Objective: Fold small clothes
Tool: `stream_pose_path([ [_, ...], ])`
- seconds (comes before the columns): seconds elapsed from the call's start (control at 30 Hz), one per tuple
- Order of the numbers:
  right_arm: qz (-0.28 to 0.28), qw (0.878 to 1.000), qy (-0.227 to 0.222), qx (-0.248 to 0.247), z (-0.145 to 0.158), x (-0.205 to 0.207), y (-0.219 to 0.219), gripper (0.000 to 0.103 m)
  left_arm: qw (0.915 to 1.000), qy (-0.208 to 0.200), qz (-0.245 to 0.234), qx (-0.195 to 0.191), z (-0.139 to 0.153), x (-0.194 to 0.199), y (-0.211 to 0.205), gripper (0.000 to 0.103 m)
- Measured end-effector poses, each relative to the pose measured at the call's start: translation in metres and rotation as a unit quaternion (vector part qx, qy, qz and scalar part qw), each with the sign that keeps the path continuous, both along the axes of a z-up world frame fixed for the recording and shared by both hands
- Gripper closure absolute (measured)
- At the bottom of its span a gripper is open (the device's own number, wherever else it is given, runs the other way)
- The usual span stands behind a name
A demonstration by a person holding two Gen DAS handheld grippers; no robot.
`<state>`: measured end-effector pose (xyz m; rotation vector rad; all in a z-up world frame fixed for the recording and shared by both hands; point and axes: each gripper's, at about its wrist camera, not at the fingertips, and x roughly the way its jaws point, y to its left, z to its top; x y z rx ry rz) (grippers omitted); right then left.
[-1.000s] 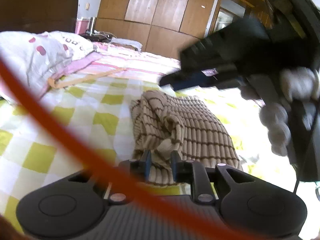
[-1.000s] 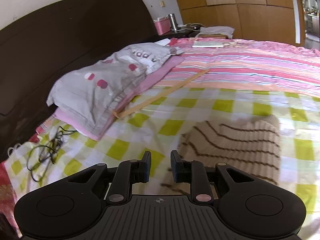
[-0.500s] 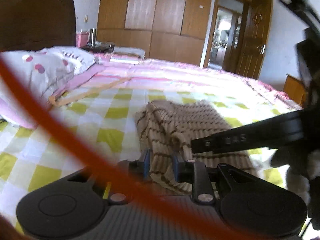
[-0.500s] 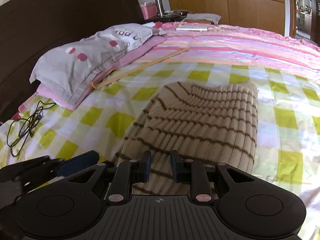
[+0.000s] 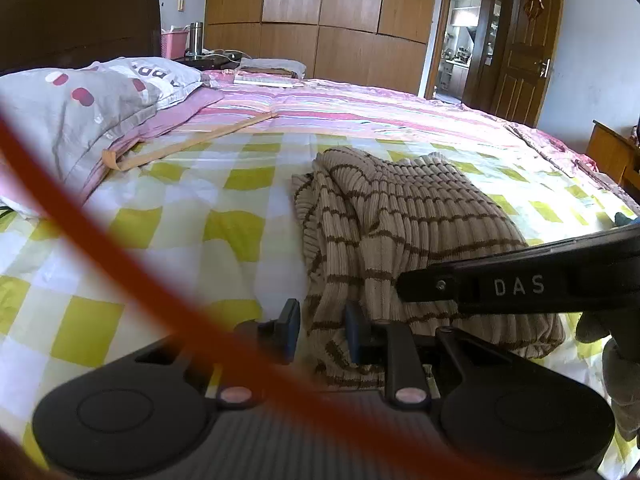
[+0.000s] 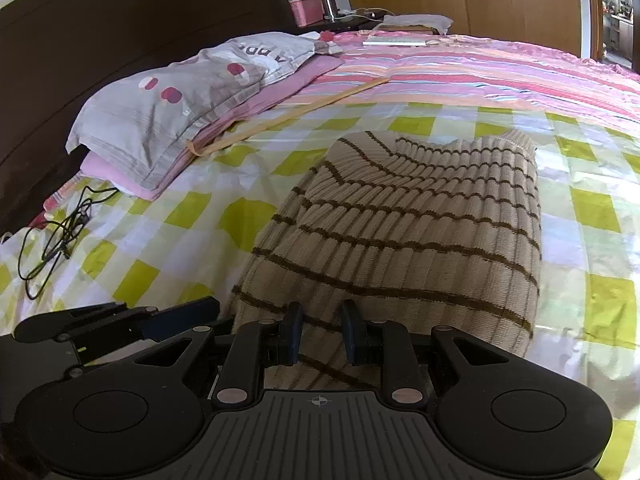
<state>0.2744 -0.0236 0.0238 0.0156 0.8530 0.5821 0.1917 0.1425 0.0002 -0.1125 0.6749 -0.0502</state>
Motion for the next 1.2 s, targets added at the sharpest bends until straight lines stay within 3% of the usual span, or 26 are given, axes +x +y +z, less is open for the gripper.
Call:
stream_pose_path([
  [0.7, 0.017, 1.0, -0.01, -0.004, -0.002, 0.0, 0.012, 0.076, 1.0, -0.003, 0.002, 0.0, 0.003, -0.003, 0.003, 0.072],
  [0.97, 0.015, 0.999, -0.028, 0.006, 0.015, -0.009, -0.003, 0.076, 0.9999, -0.005, 0.009, 0.003, 0.004, -0.005, 0.005, 0.066],
  [1.2, -0.032, 0.998, -0.049, 0.034, 0.032, -0.014, -0.052, 0.071, 0.9971, -0.065, 0.032, 0.025, 0.034, -0.021, 0.009, 0.066],
])
